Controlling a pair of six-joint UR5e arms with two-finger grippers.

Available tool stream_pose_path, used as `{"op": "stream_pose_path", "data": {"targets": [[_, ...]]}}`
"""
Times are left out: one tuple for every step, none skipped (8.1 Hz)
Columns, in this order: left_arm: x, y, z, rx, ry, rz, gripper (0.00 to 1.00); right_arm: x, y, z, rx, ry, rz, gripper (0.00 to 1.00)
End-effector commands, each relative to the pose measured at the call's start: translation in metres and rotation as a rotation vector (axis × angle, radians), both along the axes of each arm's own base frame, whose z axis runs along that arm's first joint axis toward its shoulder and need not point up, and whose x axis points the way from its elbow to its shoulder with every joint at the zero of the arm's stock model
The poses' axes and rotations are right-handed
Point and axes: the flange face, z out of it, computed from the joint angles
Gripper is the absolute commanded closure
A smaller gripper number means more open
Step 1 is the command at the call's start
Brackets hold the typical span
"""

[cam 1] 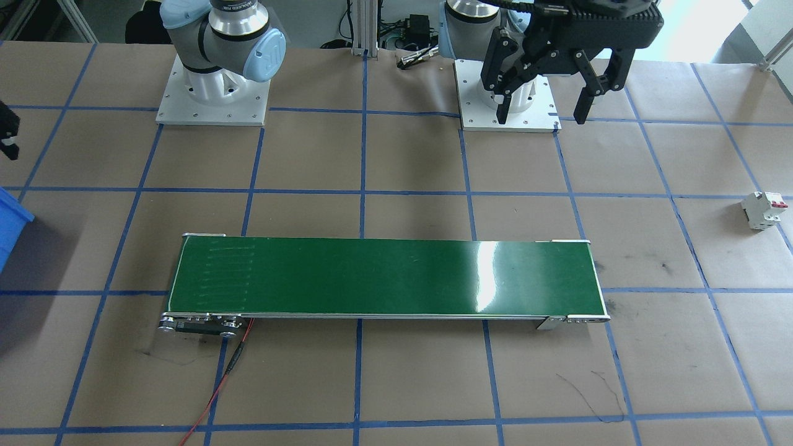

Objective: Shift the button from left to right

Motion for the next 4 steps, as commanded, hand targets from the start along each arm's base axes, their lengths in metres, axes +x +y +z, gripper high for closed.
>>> {"op": "stream_pose_path", "data": {"targets": [[-0.004,-0.002,-0.023,0.046,0.039,-0.010,0.00,0.129,0.005,0.015,-0.021,-0.011,-0.107,0.00],[-0.004,0.001,-0.022,0.044,0.040,-0.010,0.00,0.154,0.010,0.015,-0.011,-0.036,-0.190,0.00],[-0.005,0.002,-0.021,0.043,0.043,0.002,0.00,0.185,0.015,0.014,-0.014,-0.037,-0.236,0.00],[-0.005,0.003,-0.027,0.059,0.038,-0.006,0.00,0.214,0.022,0.011,-0.001,-0.029,-0.221,0.00]]}}
